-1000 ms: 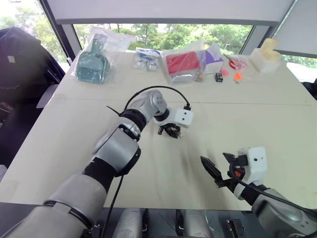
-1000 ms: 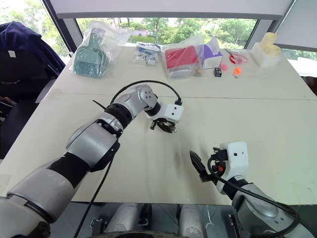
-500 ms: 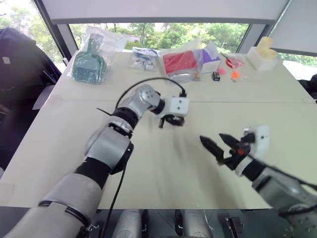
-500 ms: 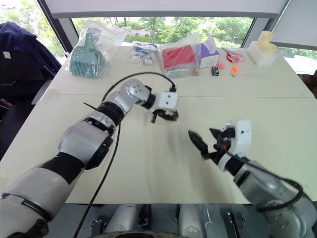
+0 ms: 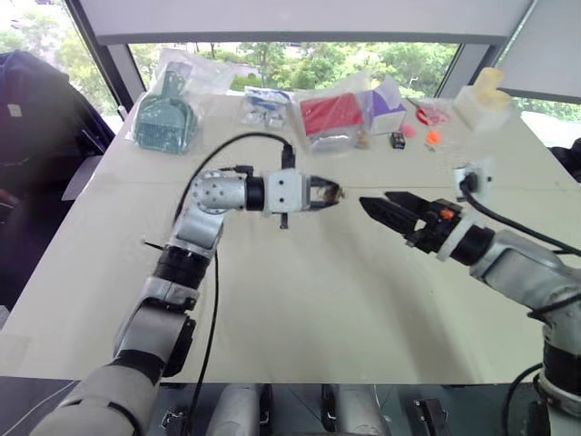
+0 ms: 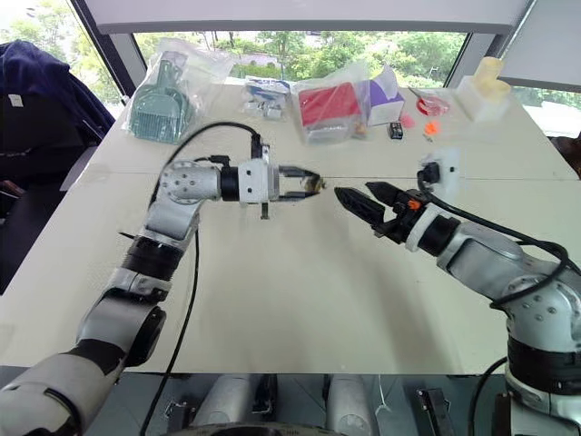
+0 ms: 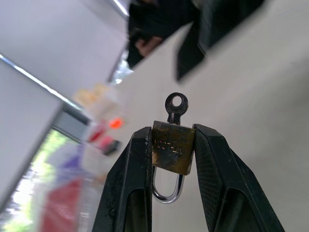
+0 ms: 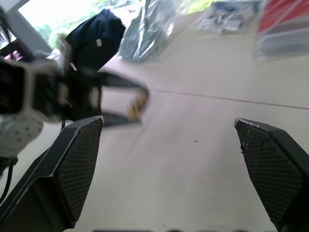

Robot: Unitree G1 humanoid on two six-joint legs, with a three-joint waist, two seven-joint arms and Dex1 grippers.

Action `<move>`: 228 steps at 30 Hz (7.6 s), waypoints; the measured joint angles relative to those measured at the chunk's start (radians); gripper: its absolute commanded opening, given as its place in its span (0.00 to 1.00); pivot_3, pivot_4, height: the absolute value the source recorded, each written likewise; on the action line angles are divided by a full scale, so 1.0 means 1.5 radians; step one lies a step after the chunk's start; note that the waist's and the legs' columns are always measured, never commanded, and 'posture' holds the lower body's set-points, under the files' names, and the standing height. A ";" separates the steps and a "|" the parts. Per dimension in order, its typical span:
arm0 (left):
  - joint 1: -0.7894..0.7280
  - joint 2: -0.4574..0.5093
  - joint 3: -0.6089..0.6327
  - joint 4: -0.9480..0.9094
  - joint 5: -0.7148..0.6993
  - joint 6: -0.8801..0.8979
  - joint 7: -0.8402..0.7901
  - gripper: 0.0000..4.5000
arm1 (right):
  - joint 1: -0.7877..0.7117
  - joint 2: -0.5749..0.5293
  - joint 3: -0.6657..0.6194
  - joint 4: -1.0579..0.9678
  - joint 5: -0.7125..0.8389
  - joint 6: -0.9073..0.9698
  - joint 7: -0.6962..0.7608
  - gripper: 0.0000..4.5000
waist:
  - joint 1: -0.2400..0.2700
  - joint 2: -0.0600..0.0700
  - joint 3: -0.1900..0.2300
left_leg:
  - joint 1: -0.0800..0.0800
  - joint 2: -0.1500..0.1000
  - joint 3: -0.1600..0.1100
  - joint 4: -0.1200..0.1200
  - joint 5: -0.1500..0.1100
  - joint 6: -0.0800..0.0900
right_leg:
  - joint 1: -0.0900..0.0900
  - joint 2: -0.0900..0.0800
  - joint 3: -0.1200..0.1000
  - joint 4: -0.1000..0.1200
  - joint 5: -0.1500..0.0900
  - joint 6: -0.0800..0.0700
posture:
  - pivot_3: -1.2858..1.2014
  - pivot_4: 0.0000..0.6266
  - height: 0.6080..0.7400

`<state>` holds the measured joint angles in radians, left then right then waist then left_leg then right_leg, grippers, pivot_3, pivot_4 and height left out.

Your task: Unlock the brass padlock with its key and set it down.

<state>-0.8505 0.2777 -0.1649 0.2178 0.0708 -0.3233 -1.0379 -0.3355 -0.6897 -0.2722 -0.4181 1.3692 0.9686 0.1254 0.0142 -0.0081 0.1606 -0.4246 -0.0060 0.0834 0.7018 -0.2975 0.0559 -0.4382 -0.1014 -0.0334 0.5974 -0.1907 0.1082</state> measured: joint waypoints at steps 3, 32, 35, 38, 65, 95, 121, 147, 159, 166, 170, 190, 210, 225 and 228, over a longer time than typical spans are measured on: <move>0.027 0.003 -0.009 -0.048 0.005 0.017 0.034 0.15 | -0.027 0.011 0.012 0.025 0.007 0.003 0.002 1.00 | -0.002 0.000 0.000 | 0.000 0.000 0.000 0.000 0.000 0.000 | 0.000 0.000 0.000 0.000 0.000 0.000 | 0.52 0.24 1.00; 0.037 0.048 -0.043 -0.042 0.020 -0.026 0.109 0.15 | -0.079 0.083 0.040 0.033 0.044 -0.023 -0.052 0.02 | -0.001 0.000 0.000 | 0.000 0.001 0.000 0.000 0.000 0.000 | 0.000 0.002 0.000 0.000 0.000 0.000 | 0.52 0.24 1.00; 0.037 0.050 -0.043 -0.042 0.025 -0.031 0.119 0.15 | -0.079 0.099 0.040 0.034 0.049 -0.030 -0.063 0.02 | -0.002 0.000 0.000 | 0.000 0.001 0.000 0.000 0.000 0.000 | 0.000 0.002 0.000 0.001 0.000 0.000 | 0.52 0.24 1.00; 0.037 0.054 -0.043 -0.041 0.031 -0.039 0.132 0.15 | -0.078 0.118 0.039 0.034 0.065 -0.039 -0.089 0.02 | -0.001 0.000 0.000 | 0.000 0.001 0.000 0.000 0.000 0.000 | 0.000 0.002 0.000 0.001 0.000 0.000 | 0.52 0.24 1.00; 0.038 0.070 -0.077 -0.015 0.152 -0.183 0.258 0.15 | -0.068 0.227 0.060 0.020 0.226 -0.197 -0.380 0.22 | -0.001 0.000 0.000 | 0.001 0.001 0.001 -0.001 0.000 0.000 | 0.000 0.002 0.000 0.000 0.000 0.001 | 0.52 0.24 1.00; 0.019 0.090 -0.080 0.007 0.118 -0.188 0.246 0.15 | -0.021 0.124 0.074 -0.021 0.130 -0.142 -0.173 0.37 | -0.002 0.000 0.000 | 0.001 0.001 0.001 -0.001 0.000 0.000 | 0.000 0.002 0.000 0.000 0.000 0.001 | 0.52 0.24 1.00; 0.029 0.091 -0.079 0.000 0.191 -0.220 0.342 0.15 | -0.013 0.264 0.069 -0.014 0.256 -0.237 -0.324 0.01 | -0.002 0.000 0.000 | 0.001 0.001 0.001 -0.001 0.000 0.000 | 0.000 0.002 0.000 0.000 0.000 0.001 | 0.52 0.24 1.00; 0.005 0.106 -0.095 0.058 0.212 -0.273 0.358 0.15 | -0.016 0.196 0.084 -0.001 0.190 -0.280 -0.348 0.30 | -0.002 0.000 0.000 | 0.001 0.001 0.001 -0.001 0.000 0.000 | 0.000 0.002 0.000 0.000 0.000 0.001 | 0.52 0.24 1.00; -0.017 0.111 -0.095 0.083 0.166 -0.267 0.315 0.15 | -0.030 0.090 0.084 0.019 0.090 -0.169 -0.124 0.89 | -0.002 0.001 0.000 | 0.001 0.002 0.002 -0.001 0.000 0.000 | -0.001 0.002 0.000 0.000 0.000 0.001 | 0.52 0.24 1.00; -0.016 0.106 -0.095 0.074 0.162 -0.268 0.315 0.15 | -0.056 0.120 0.100 0.040 0.064 -0.150 -0.104 0.89 | -0.001 0.001 0.000 | 0.001 0.001 0.002 -0.001 0.000 0.000 | 0.000 0.002 0.000 0.000 0.000 0.001 | 0.52 0.24 1.00; -0.014 0.103 -0.095 0.068 0.155 -0.271 0.310 0.15 | -0.069 0.133 0.100 0.066 0.044 -0.139 -0.083 0.89 | -0.002 0.001 0.000 | 0.001 0.001 0.002 -0.001 0.000 0.000 | -0.001 0.002 0.000 0.000 0.000 0.001 | 0.52 0.24 1.00; 0.011 0.108 -0.089 0.052 0.067 -0.195 0.218 0.88 | -0.079 0.167 0.106 0.092 -0.033 -0.087 -0.025 0.02 | -0.003 0.001 0.000 | 0.001 0.001 0.002 -0.001 0.000 0.000 | -0.001 0.002 0.000 0.000 0.000 0.001 | 0.52 0.24 1.00; -0.070 0.019 0.040 0.181 -0.240 0.294 0.043 0.99 | -0.076 0.155 0.053 0.098 -0.072 -0.067 0.002 0.02 | -0.003 0.001 0.000 | 0.001 0.001 0.001 -0.001 0.000 0.000 | 0.000 0.003 0.000 0.000 0.000 0.001 | 0.52 0.24 1.00; -0.112 -0.021 0.041 0.290 -0.196 0.204 0.034 0.99 | -0.053 0.179 0.060 0.044 -0.044 -0.054 -0.002 0.02 | -0.002 0.001 0.000 | 0.000 0.001 0.001 -0.001 0.000 0.000 | -0.001 0.003 0.000 0.000 0.000 0.001 | 0.52 0.24 1.00; -0.120 -0.029 0.041 0.301 -0.186 0.184 0.040 0.99 | -0.048 0.185 0.065 0.036 -0.039 -0.053 -0.005 0.02 | -0.002 0.001 0.000 | 0.000 0.001 0.001 -0.001 0.000 0.000 | -0.001 0.003 0.000 0.000 0.000 0.001 | 0.52 0.24 1.00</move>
<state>-1.0303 0.2346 -0.1032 0.6689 -0.2077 -0.0474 -0.9782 -0.4076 -0.4121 -0.1749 -0.3636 1.3108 0.8885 0.1174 0.0113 -0.0069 0.1611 -0.4240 -0.0042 0.0846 0.7001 -0.2970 0.0554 -0.4392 -0.0974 -0.0335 0.5976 -0.1902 0.1099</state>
